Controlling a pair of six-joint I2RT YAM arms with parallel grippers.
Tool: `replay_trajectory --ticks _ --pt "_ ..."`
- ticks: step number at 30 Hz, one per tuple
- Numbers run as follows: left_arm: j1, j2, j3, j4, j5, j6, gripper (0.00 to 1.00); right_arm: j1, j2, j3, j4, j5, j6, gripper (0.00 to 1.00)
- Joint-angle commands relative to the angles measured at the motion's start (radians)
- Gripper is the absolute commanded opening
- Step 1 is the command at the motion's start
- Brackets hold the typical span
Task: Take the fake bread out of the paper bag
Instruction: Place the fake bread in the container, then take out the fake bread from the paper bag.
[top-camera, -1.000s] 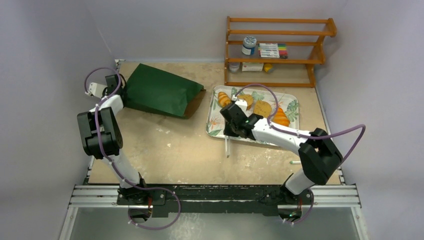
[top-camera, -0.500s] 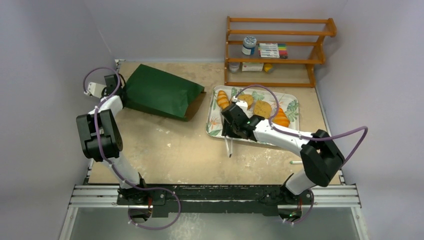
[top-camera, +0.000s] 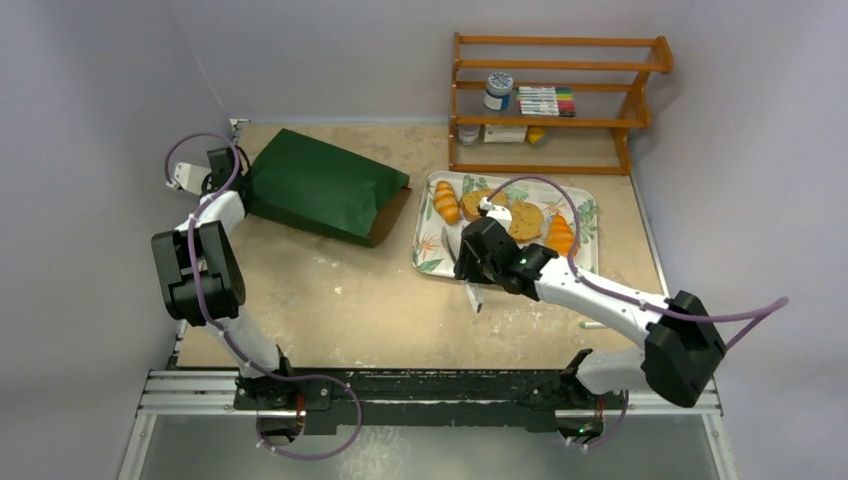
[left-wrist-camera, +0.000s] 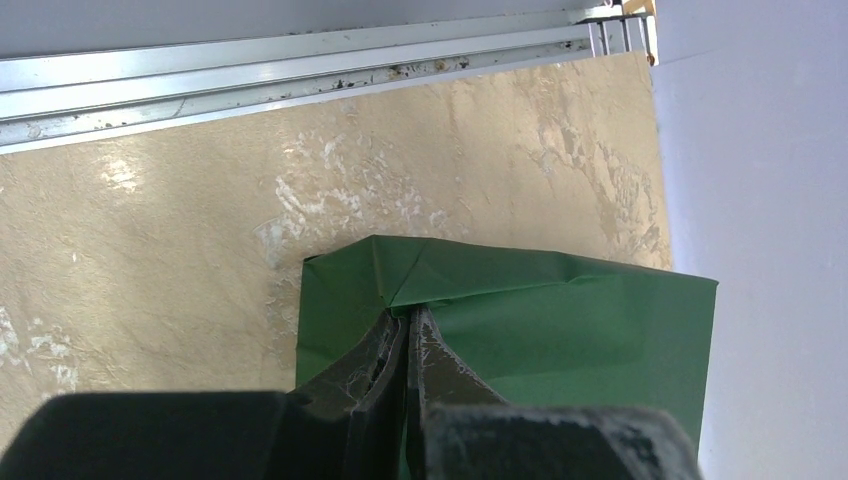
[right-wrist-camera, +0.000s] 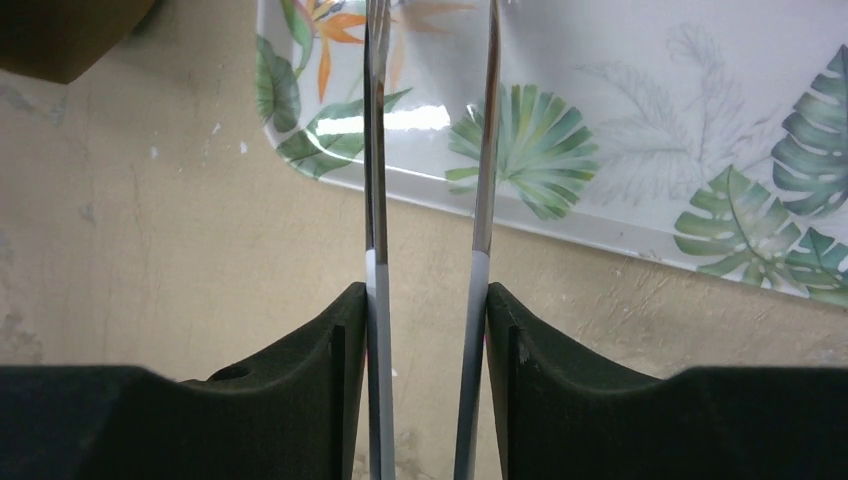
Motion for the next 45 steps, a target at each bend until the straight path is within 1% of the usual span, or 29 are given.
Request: replay_trajectory --ticks 1,9,14,18,20,23,34,45 --pt "0.008 -0.039 0.009 0.022 0.024 0.052 0.0 0.035 -0.092 0.0 -0.019 -0.001 -0.026 0.45" --pt "0.06 -0.027 0.046 0.0 0.088 0.149 0.0 0.109 -0.124 0.036 -0.005 -0.01 -0.058 0.43" --pt "0.097 -0.024 0.079 -0.054 0.093 0.196 0.0 0.124 -0.109 0.059 0.07 -0.019 -0.1 0.42" --pt "0.12 0.003 0.113 -0.087 0.125 0.223 0.0 0.136 -0.079 0.084 0.146 -0.031 -0.15 0.42" --pt "0.128 0.033 0.143 -0.117 0.139 0.245 0.0 0.143 -0.056 0.09 0.187 -0.042 -0.169 0.42" --pt "0.141 0.057 0.17 -0.138 0.15 0.269 0.0 0.158 -0.015 0.143 0.231 -0.046 -0.193 0.41" --pt "0.174 0.107 0.193 -0.122 0.192 0.327 0.0 0.169 0.133 0.211 0.383 -0.146 -0.248 0.41" --pt "0.183 0.14 0.206 -0.094 0.218 0.319 0.0 0.175 0.264 0.281 0.441 -0.221 -0.281 0.41"
